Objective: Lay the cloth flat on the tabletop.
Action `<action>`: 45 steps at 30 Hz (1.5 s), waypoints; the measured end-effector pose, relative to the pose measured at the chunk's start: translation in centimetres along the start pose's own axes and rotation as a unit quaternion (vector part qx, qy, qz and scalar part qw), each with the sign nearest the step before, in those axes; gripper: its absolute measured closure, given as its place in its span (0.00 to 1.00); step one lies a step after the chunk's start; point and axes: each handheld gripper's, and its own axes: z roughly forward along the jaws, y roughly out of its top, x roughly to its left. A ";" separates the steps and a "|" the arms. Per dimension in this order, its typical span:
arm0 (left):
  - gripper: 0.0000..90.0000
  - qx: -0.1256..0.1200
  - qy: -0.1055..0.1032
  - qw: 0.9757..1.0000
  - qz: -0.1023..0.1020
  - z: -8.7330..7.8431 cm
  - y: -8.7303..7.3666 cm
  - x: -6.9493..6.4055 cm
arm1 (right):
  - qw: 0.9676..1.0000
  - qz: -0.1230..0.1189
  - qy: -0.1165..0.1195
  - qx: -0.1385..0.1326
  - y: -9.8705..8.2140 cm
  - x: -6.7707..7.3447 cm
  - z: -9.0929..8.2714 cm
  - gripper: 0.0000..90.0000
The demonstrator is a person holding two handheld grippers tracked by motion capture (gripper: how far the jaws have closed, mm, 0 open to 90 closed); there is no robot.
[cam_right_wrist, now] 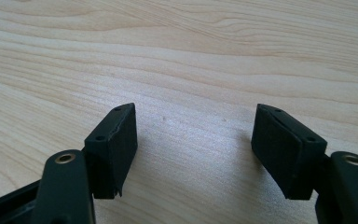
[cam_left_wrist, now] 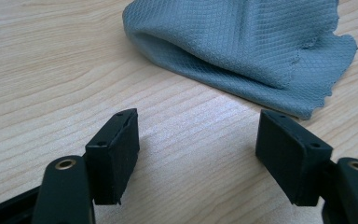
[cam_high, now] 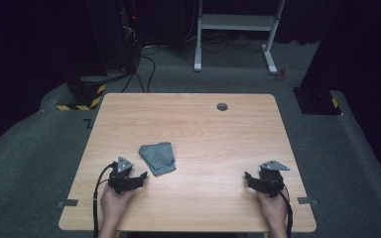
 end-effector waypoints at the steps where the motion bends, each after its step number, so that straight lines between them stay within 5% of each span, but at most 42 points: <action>1: 0.34 0.000 0.000 1.000 0.001 0.0 0.0 0.0 | 1.000 0.001 0.000 0.000 0.0 0.0 0.0 0.35; 17: 0.20 0.010 -0.006 1.000 0.008 0.3 0.2 -0.5 | 1.000 0.003 0.000 0.001 0.0 0.1 0.0 0.35; 29: 0.27 -0.014 -0.016 1.000 -0.003 0.1 0.7 -1.0 | 1.000 0.000 0.001 0.001 0.0 0.0 0.0 0.35; 45: 0.30 -0.008 -0.023 0.999 0.020 2.2 3.6 -2.6 | 1.000 -0.004 0.002 0.000 0.0 0.0 0.0 0.34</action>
